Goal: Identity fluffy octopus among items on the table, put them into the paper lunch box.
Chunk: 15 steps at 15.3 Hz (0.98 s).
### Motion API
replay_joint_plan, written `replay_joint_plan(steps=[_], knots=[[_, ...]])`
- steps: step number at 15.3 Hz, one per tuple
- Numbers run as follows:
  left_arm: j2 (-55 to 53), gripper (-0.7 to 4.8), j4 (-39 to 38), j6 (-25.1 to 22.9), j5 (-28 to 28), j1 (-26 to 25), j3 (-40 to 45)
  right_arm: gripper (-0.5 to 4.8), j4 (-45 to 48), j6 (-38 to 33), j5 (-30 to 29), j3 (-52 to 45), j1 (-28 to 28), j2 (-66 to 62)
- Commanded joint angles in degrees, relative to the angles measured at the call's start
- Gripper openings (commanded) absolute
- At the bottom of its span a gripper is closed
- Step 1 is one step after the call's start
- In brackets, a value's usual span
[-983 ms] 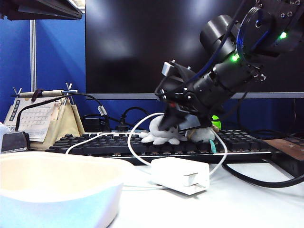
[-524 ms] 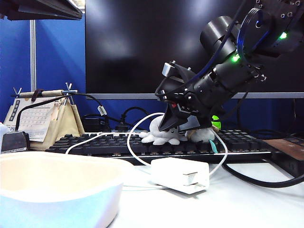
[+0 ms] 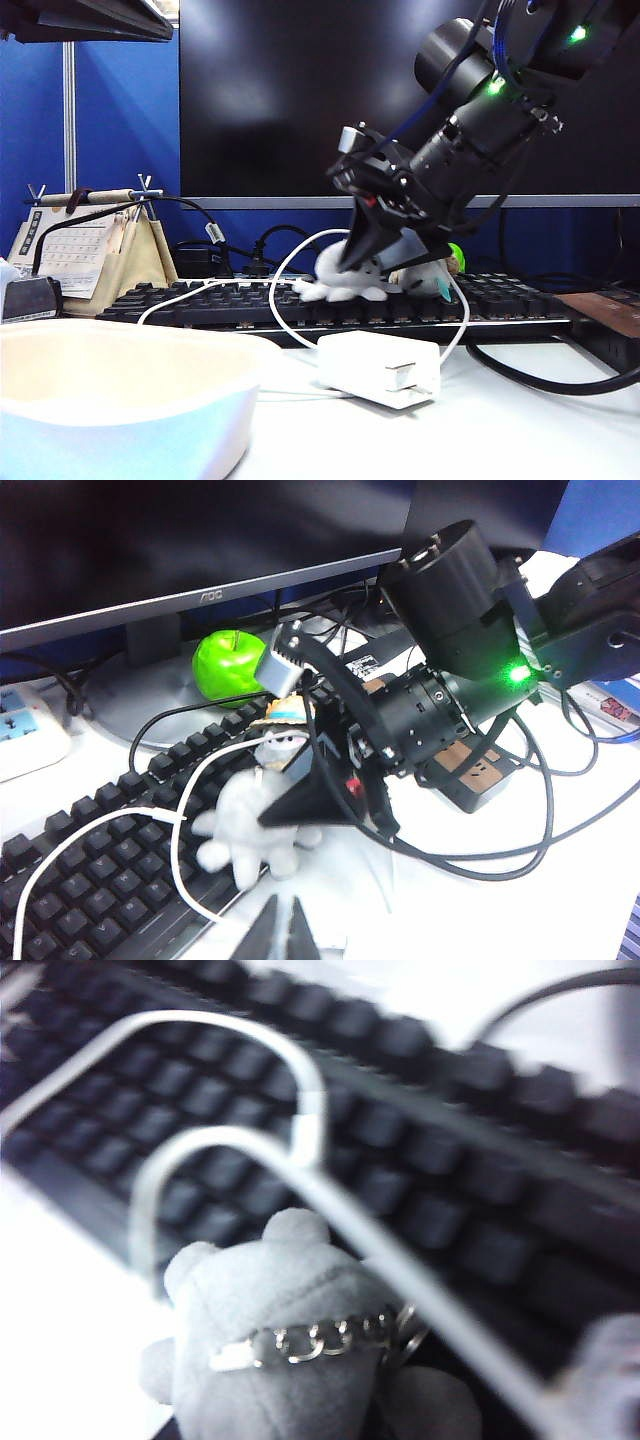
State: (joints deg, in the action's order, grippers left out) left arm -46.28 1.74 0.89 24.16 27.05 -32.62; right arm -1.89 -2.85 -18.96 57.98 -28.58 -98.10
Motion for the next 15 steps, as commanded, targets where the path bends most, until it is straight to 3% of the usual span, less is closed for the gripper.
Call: replay_joint_plan(steps=[1, 7, 10, 11, 13, 15], knots=[[0.07, -0.04, 0.77, -0.24, 0.04, -0.02, -0.26, 1.57, -1.07, -0.33, -3.08, 0.26, -1.01, 0.98], [0.04, -0.04, 0.81, -0.24, 0.02, -0.02, -0.26, 1.57, -5.20, -0.13, -0.31, 0.26, -1.77, 6.75], [0.04, -0.04, 0.94, -0.24, 0.02, -0.02, -0.26, 1.57, -13.77, -0.22, -1.16, 0.26, -1.86, 13.07], [0.04, -0.04, 1.03, -0.24, 0.02, -0.02, -0.26, 1.57, -16.20, -0.44, -3.74, 0.26, -1.92, 15.21], [0.04, -0.04, 1.18, -0.24, 0.02, -0.02, -0.26, 1.57, -17.88, -4.68, -16.35, 0.24, -2.19, 18.45], [0.04, -0.04, 1.20, -0.22, 0.04, -0.02, -0.26, 1.57, -18.12, -7.10, -24.92, 0.24, -4.31, 19.41]])
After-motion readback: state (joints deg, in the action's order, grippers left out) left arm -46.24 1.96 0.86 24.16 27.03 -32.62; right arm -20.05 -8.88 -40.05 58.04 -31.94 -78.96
